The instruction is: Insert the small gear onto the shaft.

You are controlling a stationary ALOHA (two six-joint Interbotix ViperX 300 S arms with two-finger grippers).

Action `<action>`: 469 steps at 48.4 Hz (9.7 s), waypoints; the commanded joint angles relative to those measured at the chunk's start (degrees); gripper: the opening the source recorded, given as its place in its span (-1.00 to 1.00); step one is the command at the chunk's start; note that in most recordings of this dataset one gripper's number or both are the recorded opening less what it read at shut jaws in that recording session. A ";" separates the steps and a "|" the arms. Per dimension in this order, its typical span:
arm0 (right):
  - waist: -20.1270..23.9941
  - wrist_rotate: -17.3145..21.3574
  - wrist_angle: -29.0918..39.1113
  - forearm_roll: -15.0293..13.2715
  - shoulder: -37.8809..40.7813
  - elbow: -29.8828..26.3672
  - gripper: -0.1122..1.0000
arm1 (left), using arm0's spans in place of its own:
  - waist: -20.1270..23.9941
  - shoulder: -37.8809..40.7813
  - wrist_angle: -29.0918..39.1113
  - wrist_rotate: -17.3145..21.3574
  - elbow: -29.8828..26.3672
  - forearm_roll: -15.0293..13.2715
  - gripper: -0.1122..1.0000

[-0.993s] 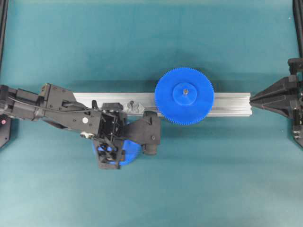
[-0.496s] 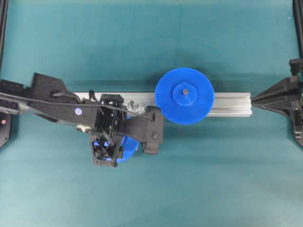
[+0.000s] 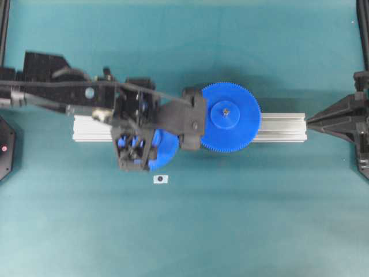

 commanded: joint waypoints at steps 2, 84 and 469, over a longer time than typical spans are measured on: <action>-1.14 0.35 -0.44 -0.09 -0.18 -0.62 -0.49 | 1.32 -0.88 -0.97 2.20 -1.76 0.35 0.46; -2.90 0.44 -0.35 0.00 -1.41 -0.44 -0.49 | 4.48 1.67 -4.75 3.16 4.83 0.18 -0.24; -3.87 3.43 -2.55 -0.62 -8.35 2.81 -0.47 | 0.79 -41.40 -35.07 -4.57 34.89 0.09 0.32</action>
